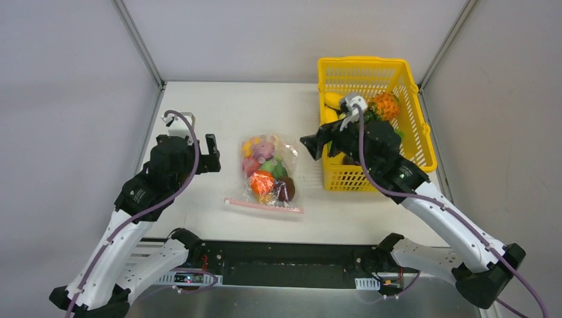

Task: Place the food in the zip-top bag and seal the zipper
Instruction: Place the zipper food storage bag at the center of the board, then reset both arms

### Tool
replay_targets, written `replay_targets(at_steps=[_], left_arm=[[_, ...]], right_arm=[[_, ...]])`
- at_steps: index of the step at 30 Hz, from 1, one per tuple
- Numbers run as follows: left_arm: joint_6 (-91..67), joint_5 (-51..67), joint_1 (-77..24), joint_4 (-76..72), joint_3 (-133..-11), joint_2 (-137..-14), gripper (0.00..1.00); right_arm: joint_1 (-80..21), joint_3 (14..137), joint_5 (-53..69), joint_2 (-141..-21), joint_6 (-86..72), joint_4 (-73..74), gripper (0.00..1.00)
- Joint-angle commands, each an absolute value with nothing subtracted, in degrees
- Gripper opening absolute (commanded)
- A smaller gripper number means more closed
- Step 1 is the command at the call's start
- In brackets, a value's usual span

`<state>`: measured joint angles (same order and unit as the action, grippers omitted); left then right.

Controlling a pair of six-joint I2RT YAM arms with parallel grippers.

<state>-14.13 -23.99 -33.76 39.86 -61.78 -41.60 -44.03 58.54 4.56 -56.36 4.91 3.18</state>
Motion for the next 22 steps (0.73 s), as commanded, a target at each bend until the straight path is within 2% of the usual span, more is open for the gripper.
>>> replay_targets(at_steps=[1, 4, 9, 15, 22], left_arm=[[-20.99, -12.62, -22.17, 38.73, -60.38, -42.04, 0.99], [-24.60, -13.63, -17.61, 39.82, -59.76, -42.19, 0.99], [-29.41, -20.98, -17.23, 43.65, -60.98, -42.53, 0.99], [-32.01, -31.25, -17.23, 47.36, -62.73, -39.90, 0.99], [-30.31, -32.23, -17.23, 44.56, -62.53, -36.86, 0.99]], right_arm=[[-34.15, 65.53, -5.22, -58.02, -3.39, 8.73, 0.88], [-27.06, 66.11, -3.06, -57.57, -6.65, 9.72, 0.93], [-15.74, 65.86, 4.40, -55.06, -9.47, 11.68, 0.97], [-14.60, 61.26, 3.34, -47.84, -11.19, 12.05, 0.98], [-14.61, 57.34, 5.67, -44.65, -15.10, 8.71, 0.98]])
